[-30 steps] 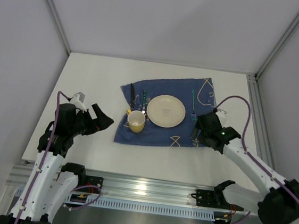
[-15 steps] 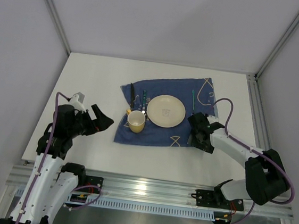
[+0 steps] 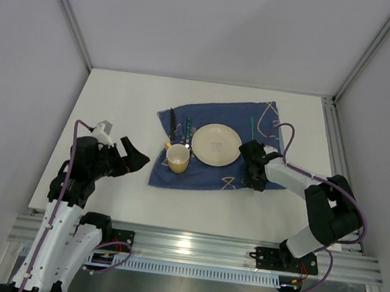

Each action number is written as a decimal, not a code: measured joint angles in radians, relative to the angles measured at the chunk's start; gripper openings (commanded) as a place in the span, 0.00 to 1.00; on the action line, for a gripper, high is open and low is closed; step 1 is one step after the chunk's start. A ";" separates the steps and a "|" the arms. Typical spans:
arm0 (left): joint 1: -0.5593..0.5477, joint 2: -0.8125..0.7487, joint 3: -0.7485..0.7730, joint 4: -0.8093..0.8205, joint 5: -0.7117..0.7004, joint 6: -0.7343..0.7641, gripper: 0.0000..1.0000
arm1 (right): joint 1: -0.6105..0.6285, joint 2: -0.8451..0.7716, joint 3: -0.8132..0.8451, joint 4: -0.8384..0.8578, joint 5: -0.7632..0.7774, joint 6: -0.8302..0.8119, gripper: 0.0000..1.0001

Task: Set the dinner table for one person
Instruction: Move the napkin to the center of the board.

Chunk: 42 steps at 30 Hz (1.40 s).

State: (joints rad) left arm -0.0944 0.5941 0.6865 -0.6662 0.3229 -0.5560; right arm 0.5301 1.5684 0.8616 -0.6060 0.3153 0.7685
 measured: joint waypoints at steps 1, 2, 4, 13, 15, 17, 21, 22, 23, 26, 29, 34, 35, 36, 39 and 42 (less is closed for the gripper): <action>-0.002 0.000 0.000 0.000 0.000 0.000 0.99 | 0.001 0.008 0.005 0.008 -0.006 -0.001 0.34; -0.004 0.000 0.000 0.000 0.002 0.000 0.99 | 0.000 0.014 0.010 0.017 -0.011 -0.002 0.23; -0.009 0.000 0.000 0.001 0.003 0.001 0.99 | 0.000 0.025 0.016 0.037 -0.019 -0.001 0.12; -0.017 -0.001 0.000 0.006 0.006 0.008 0.99 | -0.001 0.045 0.036 0.047 -0.015 -0.002 0.00; -0.017 -0.001 0.000 0.006 0.006 0.008 0.99 | -0.001 0.036 0.029 0.050 -0.016 -0.001 0.00; -0.019 -0.001 0.000 0.006 0.007 0.008 0.99 | -0.002 0.013 0.005 0.050 -0.007 0.002 0.00; -0.022 -0.001 0.000 0.006 0.011 0.008 0.99 | -0.004 -0.057 -0.049 -0.015 0.001 0.026 0.00; -0.023 -0.001 0.000 0.006 0.013 0.008 0.99 | -0.004 -0.076 -0.059 -0.037 0.001 0.036 0.00; -0.023 -0.001 0.000 0.006 0.014 0.008 0.99 | -0.004 -0.097 -0.067 -0.060 0.001 0.047 0.00; -0.024 -0.001 0.000 0.006 0.018 0.008 0.99 | -0.005 -0.181 -0.089 -0.138 0.000 0.073 0.00; -0.024 -0.001 0.000 0.006 0.021 0.008 0.99 | -0.005 -0.265 -0.093 -0.216 0.000 0.089 0.00; -0.024 0.003 0.000 0.006 0.023 0.008 0.99 | -0.008 -0.360 -0.085 -0.326 -0.010 0.100 0.00; -0.024 0.003 0.000 0.006 0.023 0.008 0.99 | -0.008 -0.368 -0.082 -0.344 -0.010 0.101 0.00; -0.024 0.003 0.000 0.006 0.023 0.008 0.99 | -0.008 -0.377 -0.076 -0.370 -0.010 0.103 0.00; -0.024 0.003 0.000 0.006 0.025 0.008 0.99 | -0.008 -0.400 -0.055 -0.441 -0.007 0.103 0.00; -0.024 0.003 0.000 0.006 0.027 0.008 0.99 | -0.008 -0.410 -0.034 -0.497 0.000 0.103 0.00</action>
State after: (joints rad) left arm -0.1181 0.5976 0.6865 -0.6605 0.3500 -0.5484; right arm 0.5217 1.1584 0.8272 -1.1030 0.3153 0.8711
